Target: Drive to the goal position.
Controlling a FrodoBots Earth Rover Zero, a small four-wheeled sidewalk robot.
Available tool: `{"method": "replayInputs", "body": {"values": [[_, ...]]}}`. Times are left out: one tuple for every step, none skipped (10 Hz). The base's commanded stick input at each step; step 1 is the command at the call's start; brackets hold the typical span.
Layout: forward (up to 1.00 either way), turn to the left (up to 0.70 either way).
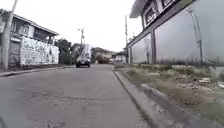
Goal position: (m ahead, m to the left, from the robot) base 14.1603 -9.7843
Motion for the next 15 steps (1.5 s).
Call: {"method": "replayInputs", "body": {"values": [[1.00,0.00],[1.00,0.00],[1.00,0.00],[1.00,0.00],[1.00,0.01],[1.00,0.14],[1.00,0.02],[1.00,0.03],[1.00,0.03],[1.00,0.00],[1.00,0.00],[1.00,0.00],[1.00,0.00],[1.00,0.00],[1.00,0.00]]}}
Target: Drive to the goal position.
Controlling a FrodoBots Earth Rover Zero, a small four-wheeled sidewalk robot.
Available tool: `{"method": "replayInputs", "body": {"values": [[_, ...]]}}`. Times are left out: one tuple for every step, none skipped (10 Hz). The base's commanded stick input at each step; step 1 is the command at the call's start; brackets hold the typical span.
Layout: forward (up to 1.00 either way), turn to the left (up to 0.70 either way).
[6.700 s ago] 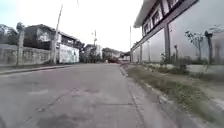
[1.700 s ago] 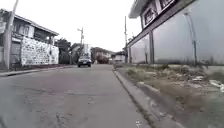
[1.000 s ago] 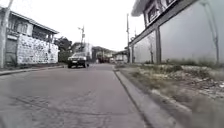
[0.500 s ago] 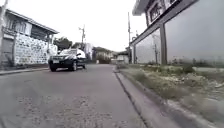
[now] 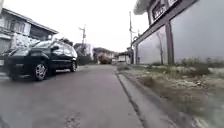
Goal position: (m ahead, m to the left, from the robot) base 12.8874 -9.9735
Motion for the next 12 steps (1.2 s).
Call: {"method": "replayInputs", "body": {"values": [[1.00,0.00],[1.00,0.00],[1.00,0.00],[1.00,0.00],[1.00,0.00],[1.00,0.00],[1.00,0.00],[1.00,0.00],[1.00,0.00],[1.00,0.00],[1.00,0.00],[1.00,0.00]]}}
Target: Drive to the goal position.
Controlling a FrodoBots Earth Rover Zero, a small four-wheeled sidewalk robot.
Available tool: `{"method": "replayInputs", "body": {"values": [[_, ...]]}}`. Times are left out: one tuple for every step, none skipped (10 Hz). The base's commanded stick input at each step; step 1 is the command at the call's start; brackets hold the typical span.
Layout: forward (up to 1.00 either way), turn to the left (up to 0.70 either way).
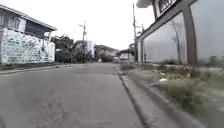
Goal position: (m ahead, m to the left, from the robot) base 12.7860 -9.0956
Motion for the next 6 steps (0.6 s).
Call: {"method": "replayInputs", "body": {"values": [[1.00,0.00],[1.00,0.00],[1.00,0.00],[1.00,0.00],[1.00,0.00],[1.00,0.00]]}}
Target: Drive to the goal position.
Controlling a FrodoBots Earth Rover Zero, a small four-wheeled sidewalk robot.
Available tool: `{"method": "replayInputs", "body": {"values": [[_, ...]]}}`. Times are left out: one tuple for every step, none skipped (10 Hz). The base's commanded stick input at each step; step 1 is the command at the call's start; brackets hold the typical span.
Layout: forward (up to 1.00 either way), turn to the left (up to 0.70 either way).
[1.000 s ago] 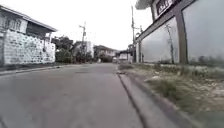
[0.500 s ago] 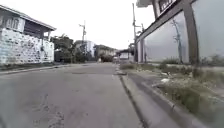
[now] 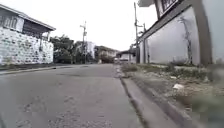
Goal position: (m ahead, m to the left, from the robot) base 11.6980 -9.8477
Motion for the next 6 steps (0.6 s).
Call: {"method": "replayInputs", "body": {"values": [[1.00,0.00],[1.00,0.00],[1.00,0.00],[1.00,0.00],[1.00,0.00],[1.00,0.00]]}}
